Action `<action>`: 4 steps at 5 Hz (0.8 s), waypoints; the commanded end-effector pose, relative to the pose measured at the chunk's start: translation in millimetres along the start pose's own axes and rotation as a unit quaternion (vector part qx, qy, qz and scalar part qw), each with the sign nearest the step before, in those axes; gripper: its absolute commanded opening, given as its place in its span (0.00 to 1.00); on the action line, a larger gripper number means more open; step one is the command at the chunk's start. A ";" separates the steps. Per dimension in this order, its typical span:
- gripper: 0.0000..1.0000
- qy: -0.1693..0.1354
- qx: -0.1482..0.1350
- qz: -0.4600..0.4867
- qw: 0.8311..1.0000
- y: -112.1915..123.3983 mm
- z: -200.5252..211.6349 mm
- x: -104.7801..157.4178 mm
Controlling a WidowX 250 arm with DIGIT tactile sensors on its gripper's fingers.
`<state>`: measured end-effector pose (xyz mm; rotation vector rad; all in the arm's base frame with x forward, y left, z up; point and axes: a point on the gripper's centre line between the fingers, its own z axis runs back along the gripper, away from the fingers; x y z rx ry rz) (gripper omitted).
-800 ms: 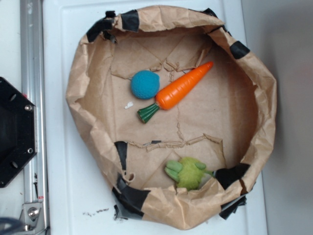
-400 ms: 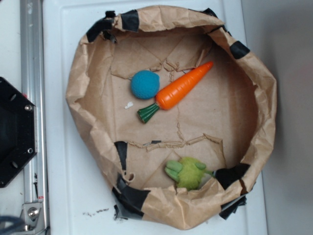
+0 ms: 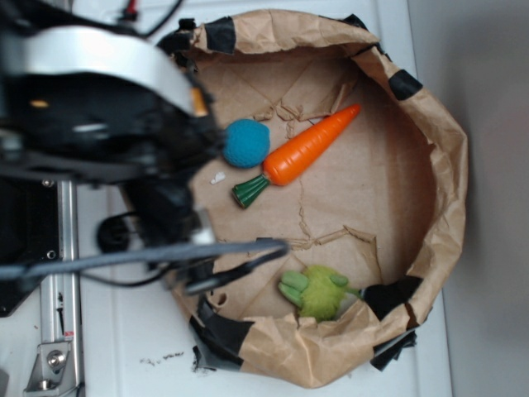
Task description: Grab the carrot.
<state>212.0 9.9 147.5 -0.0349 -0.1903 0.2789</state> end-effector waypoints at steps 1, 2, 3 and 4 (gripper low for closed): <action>1.00 -0.008 0.026 0.081 0.996 4.7 -66.3 41.9; 1.00 0.000 0.050 0.067 0.996 4.0 -88.3 48.6; 1.00 0.004 0.070 0.048 0.996 8.7 -102.8 53.9; 1.00 0.022 0.079 0.041 0.996 12.5 -117.8 52.2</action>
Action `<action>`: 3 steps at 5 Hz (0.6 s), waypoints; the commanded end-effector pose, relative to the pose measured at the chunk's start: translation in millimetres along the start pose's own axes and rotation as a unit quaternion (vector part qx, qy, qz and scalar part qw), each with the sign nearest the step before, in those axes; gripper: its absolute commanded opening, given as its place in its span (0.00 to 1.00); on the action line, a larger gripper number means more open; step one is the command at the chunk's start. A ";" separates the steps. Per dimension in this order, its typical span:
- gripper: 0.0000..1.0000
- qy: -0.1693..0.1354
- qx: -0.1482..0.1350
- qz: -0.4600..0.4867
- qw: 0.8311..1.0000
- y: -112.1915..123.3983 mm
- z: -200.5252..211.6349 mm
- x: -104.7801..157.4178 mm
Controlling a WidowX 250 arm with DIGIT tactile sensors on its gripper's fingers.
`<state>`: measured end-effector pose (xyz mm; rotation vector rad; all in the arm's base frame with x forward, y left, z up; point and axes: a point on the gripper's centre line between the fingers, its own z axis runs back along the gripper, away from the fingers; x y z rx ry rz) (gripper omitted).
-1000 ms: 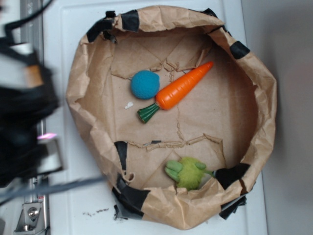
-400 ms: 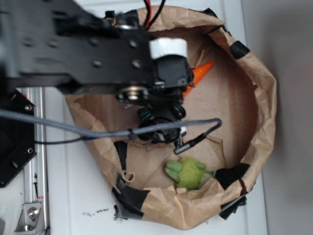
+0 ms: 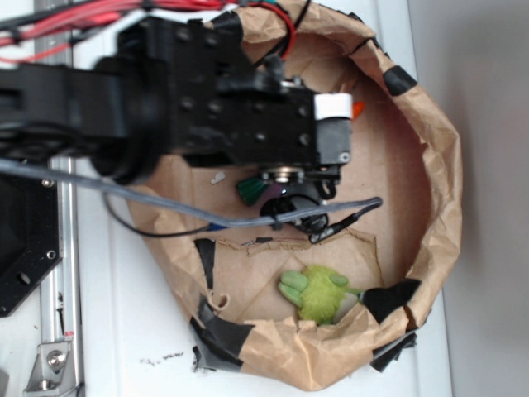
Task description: Grab the carrot.
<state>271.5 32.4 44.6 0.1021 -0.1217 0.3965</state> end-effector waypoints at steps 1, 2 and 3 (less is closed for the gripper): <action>1.00 0.026 -0.013 -0.009 1.000 -6.4 -12.5 5.7; 1.00 0.058 -0.051 0.012 0.997 -19.8 -8.6 7.7; 0.91 0.073 -0.082 0.036 0.993 -31.2 1.6 12.6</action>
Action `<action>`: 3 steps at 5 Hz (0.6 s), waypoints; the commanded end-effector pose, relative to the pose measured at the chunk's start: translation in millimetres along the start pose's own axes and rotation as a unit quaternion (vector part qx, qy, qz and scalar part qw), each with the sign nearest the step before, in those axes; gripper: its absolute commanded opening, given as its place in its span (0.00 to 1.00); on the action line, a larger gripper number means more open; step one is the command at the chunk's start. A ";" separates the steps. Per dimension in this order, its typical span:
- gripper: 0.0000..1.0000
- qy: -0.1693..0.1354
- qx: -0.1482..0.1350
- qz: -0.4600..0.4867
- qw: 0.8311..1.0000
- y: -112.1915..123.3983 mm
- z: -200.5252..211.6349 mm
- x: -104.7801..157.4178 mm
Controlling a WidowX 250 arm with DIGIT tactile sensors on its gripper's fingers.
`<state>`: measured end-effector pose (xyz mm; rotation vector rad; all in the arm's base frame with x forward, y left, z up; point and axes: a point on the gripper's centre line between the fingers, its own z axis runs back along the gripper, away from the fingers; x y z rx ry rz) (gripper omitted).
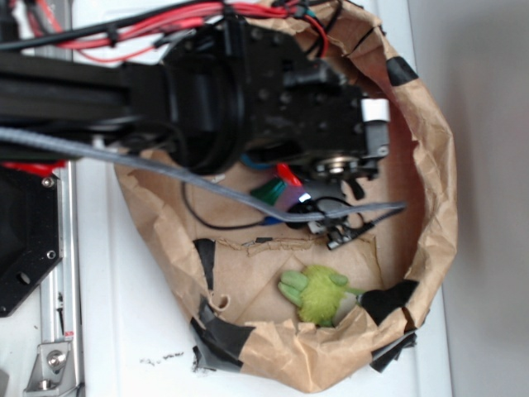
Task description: Grab the carrot.
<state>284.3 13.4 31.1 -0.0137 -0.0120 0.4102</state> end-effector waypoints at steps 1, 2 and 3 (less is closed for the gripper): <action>0.00 0.008 -0.045 0.051 0.998 -16.8 16.9 10.9; 0.00 0.006 -0.017 0.046 0.999 -15.8 4.3 5.9; 0.00 0.006 0.008 0.034 0.999 -12.8 -8.8 2.0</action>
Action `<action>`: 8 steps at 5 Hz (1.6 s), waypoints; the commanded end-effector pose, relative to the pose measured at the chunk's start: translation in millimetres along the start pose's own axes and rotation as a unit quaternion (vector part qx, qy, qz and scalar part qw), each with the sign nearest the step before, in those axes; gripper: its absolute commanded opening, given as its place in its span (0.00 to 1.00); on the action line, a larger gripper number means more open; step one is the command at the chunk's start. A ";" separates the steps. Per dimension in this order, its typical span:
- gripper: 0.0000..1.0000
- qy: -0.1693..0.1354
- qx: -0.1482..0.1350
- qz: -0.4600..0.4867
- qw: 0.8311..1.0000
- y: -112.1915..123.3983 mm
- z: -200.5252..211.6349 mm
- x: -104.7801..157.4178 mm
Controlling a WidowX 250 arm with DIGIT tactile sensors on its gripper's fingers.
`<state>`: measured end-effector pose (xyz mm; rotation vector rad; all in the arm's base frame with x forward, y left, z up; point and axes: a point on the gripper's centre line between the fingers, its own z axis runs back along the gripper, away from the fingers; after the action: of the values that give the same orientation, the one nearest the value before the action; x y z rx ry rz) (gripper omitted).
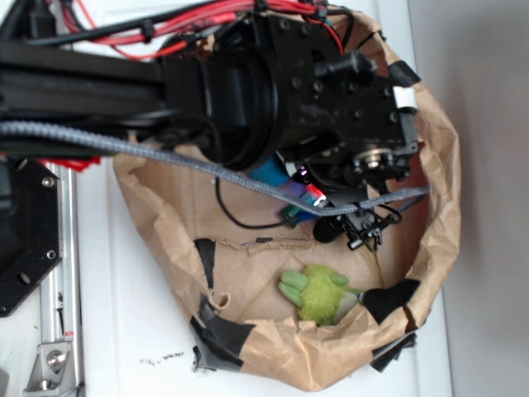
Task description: Grab the carrot.
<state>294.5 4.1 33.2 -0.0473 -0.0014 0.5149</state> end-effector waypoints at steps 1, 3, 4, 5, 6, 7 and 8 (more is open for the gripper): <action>1.00 0.001 0.062 -0.017 0.998 10.0 -31.8 -4.6; 0.95 0.013 0.060 -0.050 0.997 12.7 -45.7 -2.5; 0.00 0.018 0.046 -0.058 0.997 8.0 -35.8 -5.0; 0.00 0.021 0.025 -0.080 0.996 2.9 -5.9 -7.2; 0.00 -0.009 0.019 -0.111 0.994 2.5 43.8 -14.3; 0.00 -0.026 0.030 -0.145 0.989 8.3 94.0 -19.8; 0.00 -0.035 0.041 -0.176 0.983 11.7 144.4 -19.0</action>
<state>263.9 7.9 155.9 0.0519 0.0215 0.1714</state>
